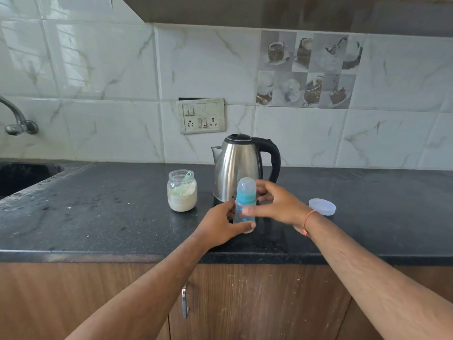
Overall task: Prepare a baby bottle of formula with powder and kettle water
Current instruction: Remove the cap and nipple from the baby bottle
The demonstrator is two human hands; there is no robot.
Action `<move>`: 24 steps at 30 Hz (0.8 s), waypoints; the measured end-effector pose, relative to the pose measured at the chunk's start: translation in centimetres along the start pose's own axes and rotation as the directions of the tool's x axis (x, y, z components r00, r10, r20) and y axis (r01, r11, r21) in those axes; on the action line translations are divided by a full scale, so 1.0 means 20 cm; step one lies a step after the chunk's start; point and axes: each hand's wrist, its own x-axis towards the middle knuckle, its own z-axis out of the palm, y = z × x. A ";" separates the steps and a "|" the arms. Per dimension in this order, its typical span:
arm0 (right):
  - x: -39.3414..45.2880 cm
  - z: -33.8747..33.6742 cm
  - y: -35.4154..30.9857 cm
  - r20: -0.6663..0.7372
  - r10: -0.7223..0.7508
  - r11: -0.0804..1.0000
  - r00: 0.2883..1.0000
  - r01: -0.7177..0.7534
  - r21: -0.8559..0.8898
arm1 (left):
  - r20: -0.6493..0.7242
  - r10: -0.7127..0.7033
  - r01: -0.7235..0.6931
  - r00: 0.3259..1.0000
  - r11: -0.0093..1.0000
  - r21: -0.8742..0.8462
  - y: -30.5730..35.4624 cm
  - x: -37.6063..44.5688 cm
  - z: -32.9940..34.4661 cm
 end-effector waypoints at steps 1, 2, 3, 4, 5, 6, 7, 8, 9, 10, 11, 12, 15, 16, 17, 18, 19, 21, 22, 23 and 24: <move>0.01 -0.01 -0.01 -0.061 -0.019 0.995 0.998 0.024 0.093 | 0.003 0.000 0.000 1.000 1.000 -0.004 0.00 0.00 0.00; 0.02 0.00 -0.02 -0.112 -0.033 0.987 0.993 0.050 0.151 | 0.004 -0.001 0.001 1.000 1.000 -0.012 0.00 0.00 0.00; 0.02 0.02 -0.02 -0.153 -0.044 0.983 0.987 0.070 0.170 | 0.006 -0.004 0.004 1.000 1.000 -0.018 0.00 0.00 0.00; 0.03 0.04 -0.02 -0.192 -0.054 0.983 0.980 0.086 0.161 | 0.008 -0.008 0.009 1.000 1.000 -0.020 0.00 0.00 0.00; 0.04 0.06 -0.01 -0.236 -0.066 0.985 0.970 0.102 0.142 | 0.012 -0.014 0.014 1.000 1.000 -0.021 0.01 -0.01 0.00; 0.04 0.08 -0.01 -0.275 -0.077 0.985 0.958 0.116 0.127 | 0.015 -0.019 0.019 1.000 1.000 -0.020 0.00 0.00 0.00; 0.04 0.09 0.00 -0.306 -0.085 0.984 0.948 0.128 0.122 | 0.017 -0.024 0.024 1.000 1.000 -0.019 0.00 0.00 0.00; 0.05 0.10 0.00 -0.325 -0.093 0.982 0.941 0.140 0.124 | 0.016 -0.025 0.026 1.000 0.999 -0.021 0.00 0.00 0.00; 0.05 0.10 0.00 -0.337 -0.103 0.980 0.936 0.152 0.124 | 0.014 -0.026 0.026 1.000 0.999 -0.024 0.00 0.00 0.00; 0.05 0.10 0.01 -0.345 -0.115 0.979 0.931 0.166 0.121 | 0.012 -0.026 0.027 1.000 0.999 -0.027 -0.01 0.00 0.00; 0.05 0.10 0.01 -0.351 -0.129 0.977 0.927 0.180 0.116 | 0.014 -0.028 0.028 1.000 0.999 -0.031 -0.01 0.00 0.00; 0.05 0.10 0.01 -0.354 -0.140 0.974 0.924 0.193 0.118 | 0.018 -0.032 0.033 0.999 0.999 -0.037 -0.01 0.01 0.00; 0.05 0.12 0.03 -0.357 -0.158 0.963 0.921 0.224 0.150 | 0.024 -0.043 0.043 0.999 0.998 -0.038 -0.01 0.01 0.00; 0.05 0.13 0.03 -0.359 -0.163 0.958 0.919 0.235 0.166 | 0.028 -0.044 0.045 0.999 0.998 -0.033 -0.01 0.01 0.00; 0.05 0.14 0.04 -0.364 -0.167 0.952 0.916 0.246 0.182 | 0.031 -0.046 0.047 0.998 0.998 -0.030 -0.01 0.01 -0.01; 0.05 0.14 0.04 -0.368 -0.170 0.947 0.914 0.255 0.196 | 0.031 -0.047 0.047 0.998 0.998 -0.028 -0.01 0.01 -0.01; 0.05 0.14 0.05 -0.372 -0.170 0.942 0.913 0.261 0.210 | 0.031 -0.048 0.049 0.998 0.998 -0.026 0.00 0.01 -0.01; 0.06 0.15 0.06 -0.370 -0.173 0.938 0.913 0.267 0.220 | 0.031 -0.049 0.050 0.998 0.999 -0.019 0.00 0.01 -0.01; 0.06 0.15 0.06 -0.365 -0.178 0.936 0.914 0.271 0.222 | 0.028 -0.050 0.051 0.998 0.999 -0.014 0.00 0.01 -0.01; 0.06 0.15 0.07 -0.364 -0.182 0.931 0.914 0.279 0.236 | 0.025 -0.049 0.049 0.998 0.999 -0.010 0.00 0.00 -0.01; 0.06 0.15 0.06 -0.371 -0.183 0.918 0.911 0.293 0.266 | 0.024 -0.048 0.048 0.999 0.999 -0.009 0.00 0.00 -0.01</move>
